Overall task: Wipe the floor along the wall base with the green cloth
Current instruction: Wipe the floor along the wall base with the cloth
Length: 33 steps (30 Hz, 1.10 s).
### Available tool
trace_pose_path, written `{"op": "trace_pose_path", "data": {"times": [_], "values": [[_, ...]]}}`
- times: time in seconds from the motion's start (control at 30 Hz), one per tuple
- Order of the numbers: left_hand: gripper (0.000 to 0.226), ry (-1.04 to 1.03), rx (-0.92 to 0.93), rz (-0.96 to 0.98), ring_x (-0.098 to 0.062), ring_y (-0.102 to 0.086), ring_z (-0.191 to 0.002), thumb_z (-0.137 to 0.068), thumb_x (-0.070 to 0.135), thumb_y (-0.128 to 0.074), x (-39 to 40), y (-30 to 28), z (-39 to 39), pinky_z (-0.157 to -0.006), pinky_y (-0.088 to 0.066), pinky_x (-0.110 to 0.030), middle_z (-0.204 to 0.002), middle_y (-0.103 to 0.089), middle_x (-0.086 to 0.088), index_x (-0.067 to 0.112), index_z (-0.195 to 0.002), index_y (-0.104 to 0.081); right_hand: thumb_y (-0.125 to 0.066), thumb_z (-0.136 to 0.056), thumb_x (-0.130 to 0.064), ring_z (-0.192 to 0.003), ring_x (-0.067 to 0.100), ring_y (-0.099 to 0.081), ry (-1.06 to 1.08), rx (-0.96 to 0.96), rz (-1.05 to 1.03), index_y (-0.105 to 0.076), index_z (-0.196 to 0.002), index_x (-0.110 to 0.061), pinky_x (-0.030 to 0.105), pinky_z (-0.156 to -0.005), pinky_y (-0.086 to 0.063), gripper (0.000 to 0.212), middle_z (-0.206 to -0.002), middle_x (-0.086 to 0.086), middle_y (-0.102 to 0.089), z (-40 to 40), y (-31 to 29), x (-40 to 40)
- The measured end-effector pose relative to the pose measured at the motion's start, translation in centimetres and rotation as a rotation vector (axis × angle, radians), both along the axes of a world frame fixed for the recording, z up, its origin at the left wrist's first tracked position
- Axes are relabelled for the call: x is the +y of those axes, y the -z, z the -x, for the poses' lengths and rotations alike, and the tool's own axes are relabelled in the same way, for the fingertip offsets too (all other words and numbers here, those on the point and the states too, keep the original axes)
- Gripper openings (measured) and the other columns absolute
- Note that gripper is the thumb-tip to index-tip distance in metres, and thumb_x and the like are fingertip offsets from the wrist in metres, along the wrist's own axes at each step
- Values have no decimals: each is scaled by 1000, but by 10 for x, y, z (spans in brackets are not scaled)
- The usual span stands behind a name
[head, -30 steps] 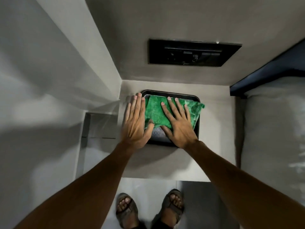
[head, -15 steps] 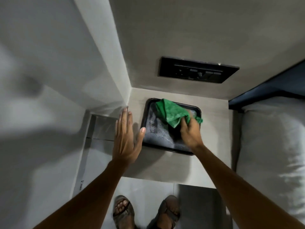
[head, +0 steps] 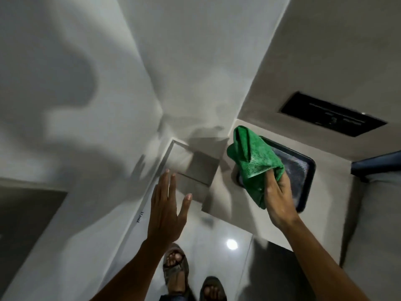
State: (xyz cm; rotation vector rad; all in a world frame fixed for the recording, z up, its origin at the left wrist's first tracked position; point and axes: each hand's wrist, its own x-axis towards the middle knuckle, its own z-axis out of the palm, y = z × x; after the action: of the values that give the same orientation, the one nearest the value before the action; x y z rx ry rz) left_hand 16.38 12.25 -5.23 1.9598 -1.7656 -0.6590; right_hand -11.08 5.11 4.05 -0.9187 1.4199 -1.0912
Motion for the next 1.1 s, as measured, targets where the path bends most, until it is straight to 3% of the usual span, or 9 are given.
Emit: {"op": "trace_pose_path", "data": {"times": [0.13,0.23,0.43,0.5,0.6,0.7,0.83,0.97,1.1], "values": [[84,-78,-1,-60,-11,2,-173,-110,72,-25,49,7,-31,-140,-5,-36,-188,1,3,25,-177,-6,-51,-107,-38,-120,-3,-73,-151,40,-3,-65,-137,-38,16,-98,-60,33,-125,-24,-78,-56,6,10],[85,-143,-20,-106,-14,0,-174,-111,72,-26,91,19,-56,-140,-10,-43,-188,0,1,23,-177,-7,-47,-117,-18,-117,1,-73,-307,69,17,-63,-139,-28,17,-95,-59,29,-122,-18,-78,-100,31,24],[89,-289,-26,-222,-1,14,-170,-104,82,-15,178,75,-103,-140,-8,-44,-186,11,12,32,-176,1,-53,-113,-33,-91,-8,-70,-700,336,166,-58,-152,-19,7,-82,-53,42,-118,-19,-73,-172,113,49],[92,-305,-29,-253,-5,12,-171,-102,84,-13,201,100,-114,-141,-10,-46,-187,10,9,30,-176,1,-57,-112,-18,-112,-2,-69,-804,412,248,-58,-153,-13,20,-100,-57,41,-136,-4,-72,-190,157,56],[91,-313,-37,-281,-13,3,-173,-104,81,-15,222,140,-130,-141,-13,-47,-187,7,6,28,-177,-1,-61,-107,-1,-125,32,-69,-931,507,291,-59,-153,-8,50,-112,-54,46,-142,16,-71,-219,221,63],[89,-305,-71,-247,-13,1,-173,-105,79,-18,237,193,-146,-141,-15,-47,-187,5,7,29,-176,1,-62,-106,-1,-137,31,-62,-1022,539,392,-55,-157,-13,54,-118,-48,53,-150,19,-67,-242,276,71],[89,-351,-82,-229,-3,10,-171,-103,82,-18,255,265,-140,-138,0,-29,-184,17,16,33,-175,1,-66,-105,-4,-166,33,-32,-1156,631,556,-47,-165,-19,62,-134,-30,65,-175,5,-41,-262,352,66],[101,-486,-30,-264,-26,-24,-169,-100,85,-14,269,333,-128,-135,-12,-31,-183,-16,-6,15,-172,-21,-76,-96,-3,-163,41,-33,-1386,790,881,-50,-163,-19,69,-130,-32,74,-174,8,-43,-279,443,66],[91,-466,-161,-271,-40,-64,-139,-114,61,-20,261,384,-120,-128,-18,-29,-147,-66,-33,-13,-139,-68,-59,-99,-52,-171,33,-15,-1577,963,950,-23,-174,-35,63,-136,-14,84,-181,2,-30,-283,520,81]]}}
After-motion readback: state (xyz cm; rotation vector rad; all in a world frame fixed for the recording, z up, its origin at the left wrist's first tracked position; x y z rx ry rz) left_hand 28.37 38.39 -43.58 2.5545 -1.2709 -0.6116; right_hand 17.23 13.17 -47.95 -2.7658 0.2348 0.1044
